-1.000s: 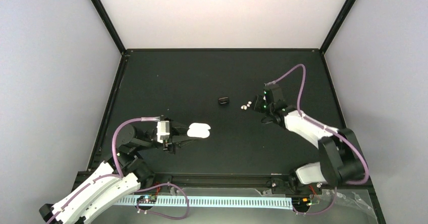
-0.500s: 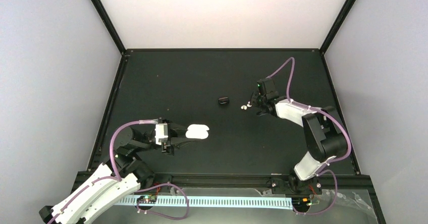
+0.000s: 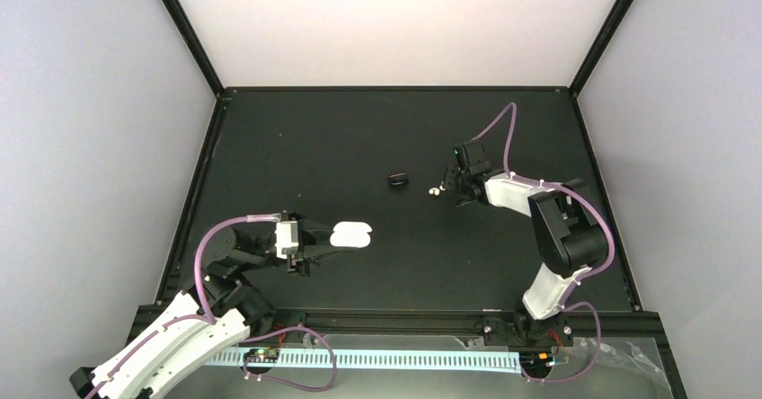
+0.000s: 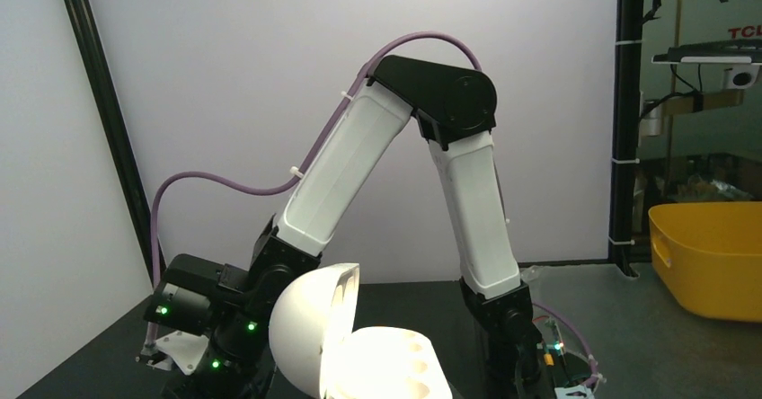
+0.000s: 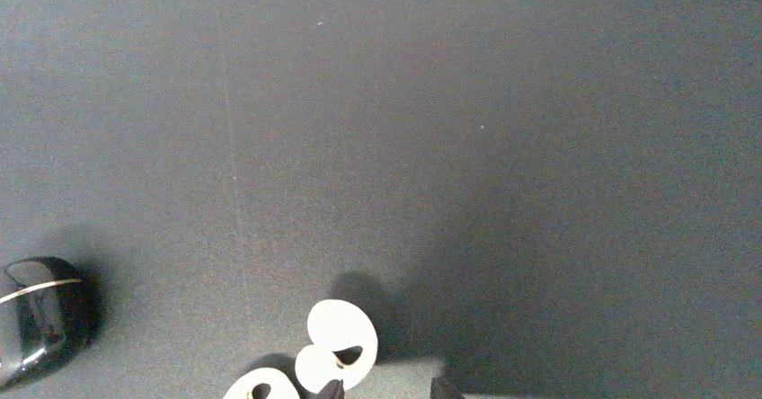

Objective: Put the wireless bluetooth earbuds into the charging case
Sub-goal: Pick up the earbud from the center of the board.

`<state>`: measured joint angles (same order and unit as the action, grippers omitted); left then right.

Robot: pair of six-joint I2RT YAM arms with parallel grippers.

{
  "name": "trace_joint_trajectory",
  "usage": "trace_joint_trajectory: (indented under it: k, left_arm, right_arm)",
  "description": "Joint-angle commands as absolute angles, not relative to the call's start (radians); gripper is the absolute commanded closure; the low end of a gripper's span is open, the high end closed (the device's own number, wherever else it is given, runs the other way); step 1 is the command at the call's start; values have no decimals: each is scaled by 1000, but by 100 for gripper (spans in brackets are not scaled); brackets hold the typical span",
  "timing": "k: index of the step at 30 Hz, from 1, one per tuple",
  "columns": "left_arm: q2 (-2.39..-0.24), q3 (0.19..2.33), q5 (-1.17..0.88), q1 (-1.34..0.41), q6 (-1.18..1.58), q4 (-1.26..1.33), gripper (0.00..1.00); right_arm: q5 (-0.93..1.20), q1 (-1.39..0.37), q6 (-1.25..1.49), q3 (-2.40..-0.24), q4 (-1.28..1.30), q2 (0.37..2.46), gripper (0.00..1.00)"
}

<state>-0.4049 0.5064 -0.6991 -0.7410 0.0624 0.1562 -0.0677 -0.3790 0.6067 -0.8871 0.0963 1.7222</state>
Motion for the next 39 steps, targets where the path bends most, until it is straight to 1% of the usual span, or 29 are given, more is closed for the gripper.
trace_joint_trajectory:
  k: [1, 11, 19, 25, 30, 39]
  left_arm:
    - [-397, 508, -701, -741, 48, 157, 98]
    - [-397, 508, -699, -741, 40, 153, 98]
    - [-402, 508, -698, -741, 39, 156, 98]
    - [-405, 508, -698, -741, 38, 156, 98]
    - [-407, 508, -697, -741, 38, 156, 98]
    - [-404, 508, -698, -741, 41, 155, 98]
  right_arm:
    - [-69, -371, 587, -927, 92, 1750, 77]
    - [-70, -371, 546, -981, 120, 1804, 82]
    - [-15, -374, 534, -1004, 120, 1829, 84]
    - [1, -376, 537, -1009, 112, 1825, 91]
    - [4, -377, 541, -1002, 112, 1804, 99]
    - [-12, -378, 529, -982, 144, 1692, 99]
